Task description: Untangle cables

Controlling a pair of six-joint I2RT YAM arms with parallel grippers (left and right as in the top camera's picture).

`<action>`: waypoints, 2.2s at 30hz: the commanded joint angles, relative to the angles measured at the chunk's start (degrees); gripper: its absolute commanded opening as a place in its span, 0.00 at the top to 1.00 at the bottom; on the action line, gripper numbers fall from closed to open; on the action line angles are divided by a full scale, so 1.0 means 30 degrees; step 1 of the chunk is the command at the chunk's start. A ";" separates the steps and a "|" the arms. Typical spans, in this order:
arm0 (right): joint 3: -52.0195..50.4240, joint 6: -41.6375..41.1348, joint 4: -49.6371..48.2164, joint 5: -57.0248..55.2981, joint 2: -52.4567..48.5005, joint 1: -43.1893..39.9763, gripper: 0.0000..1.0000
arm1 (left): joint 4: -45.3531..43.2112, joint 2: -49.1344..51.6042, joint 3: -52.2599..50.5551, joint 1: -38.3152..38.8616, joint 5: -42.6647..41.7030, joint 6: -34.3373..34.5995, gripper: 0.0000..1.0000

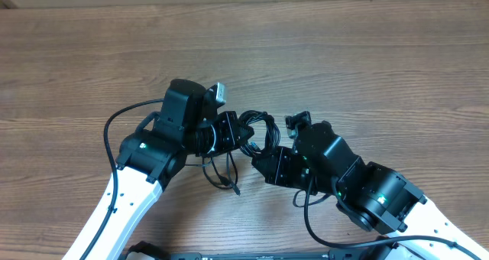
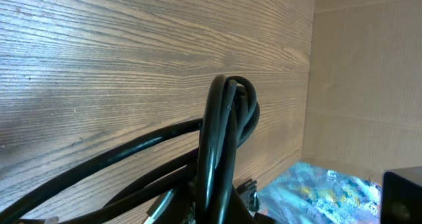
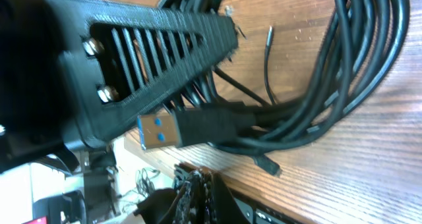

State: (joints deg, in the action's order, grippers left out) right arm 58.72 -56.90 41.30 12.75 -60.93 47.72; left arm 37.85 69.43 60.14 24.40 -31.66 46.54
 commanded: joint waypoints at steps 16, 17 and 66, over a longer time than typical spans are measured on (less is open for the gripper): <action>0.0291 -0.0612 -0.0627 -0.1144 -0.1151 -0.1005 0.96 | -0.0809 -0.0182 0.0430 0.0131 -0.3461 -0.0379 0.96; 0.0291 -0.0605 -0.0627 -0.0838 -0.1464 -0.1005 0.96 | -0.0984 -0.0182 0.0430 0.0131 -0.3446 -0.0189 0.96; 0.0291 0.2055 -0.2025 0.1115 -0.1719 -0.2033 0.96 | -0.0168 -0.0182 0.0415 0.0750 -0.0313 -0.0211 0.96</action>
State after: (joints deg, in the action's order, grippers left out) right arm 58.72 -50.65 35.55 20.25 -65.54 43.83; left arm 36.38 69.45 60.14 25.74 -31.00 48.93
